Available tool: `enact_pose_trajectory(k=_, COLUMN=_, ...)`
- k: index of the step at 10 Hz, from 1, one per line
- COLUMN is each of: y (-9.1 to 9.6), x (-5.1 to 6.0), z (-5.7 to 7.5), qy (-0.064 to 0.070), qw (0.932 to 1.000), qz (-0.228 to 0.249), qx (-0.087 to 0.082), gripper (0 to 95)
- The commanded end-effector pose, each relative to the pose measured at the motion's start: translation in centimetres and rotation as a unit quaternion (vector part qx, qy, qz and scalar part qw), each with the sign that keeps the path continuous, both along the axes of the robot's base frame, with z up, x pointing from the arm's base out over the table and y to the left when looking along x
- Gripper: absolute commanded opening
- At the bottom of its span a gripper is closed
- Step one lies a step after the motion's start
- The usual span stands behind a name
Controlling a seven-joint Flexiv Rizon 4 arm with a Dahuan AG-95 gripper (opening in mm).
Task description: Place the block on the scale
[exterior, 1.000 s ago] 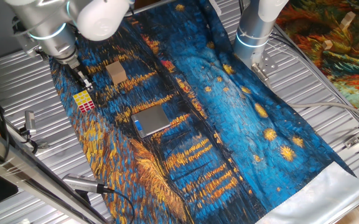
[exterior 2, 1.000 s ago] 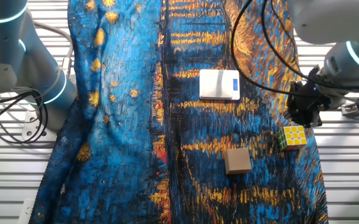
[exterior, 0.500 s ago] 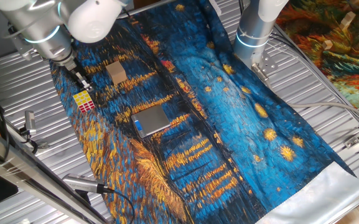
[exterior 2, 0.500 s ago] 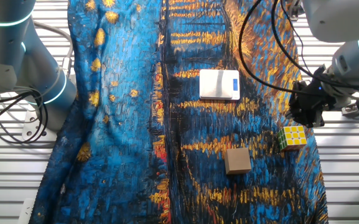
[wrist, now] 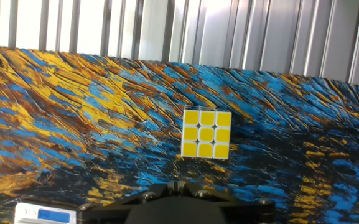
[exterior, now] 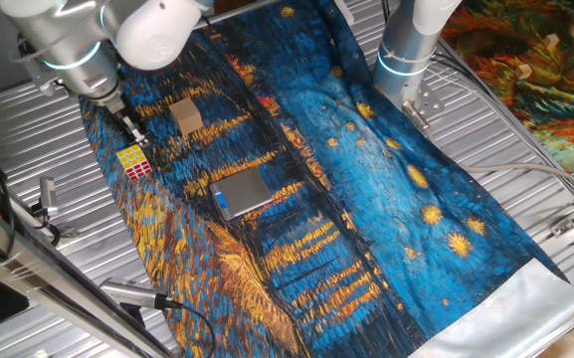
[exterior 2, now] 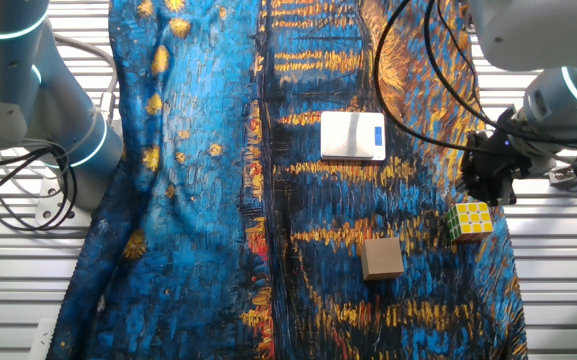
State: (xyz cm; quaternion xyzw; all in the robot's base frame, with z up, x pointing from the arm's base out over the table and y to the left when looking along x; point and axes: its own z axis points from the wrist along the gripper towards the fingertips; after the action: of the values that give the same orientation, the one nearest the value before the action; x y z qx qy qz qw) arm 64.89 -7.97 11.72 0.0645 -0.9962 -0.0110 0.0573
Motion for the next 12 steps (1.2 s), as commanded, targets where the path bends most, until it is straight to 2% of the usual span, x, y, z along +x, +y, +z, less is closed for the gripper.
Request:
enact_pose_trajectory(k=1, y=-0.1, x=0.1, z=-0.8, qy=-0.009, qw=1.0000, qz=-0.001, qx=0.000, gripper=0.0)
enact_pose_trajectory(k=3, y=-0.2, x=0.3, z=-1.9, qy=-0.024, qw=0.9997, qz=0.001, qx=0.002, gripper=0.0)
enact_pose_trajectory(k=4, y=-0.2, x=0.3, z=-2.0, qy=-0.029, qw=0.9996, qz=0.006, qx=0.004, gripper=0.0)
enact_pose_trajectory(k=9, y=-0.3, x=0.4, z=-1.2, qy=-0.029, qw=0.9992, qz=0.028, qx=0.004, gripper=0.0)
enact_pose_trajectory(k=12, y=-0.2, x=0.5, z=-1.2, qy=-0.029, qw=0.9990, qz=0.034, qx=0.005, gripper=0.0)
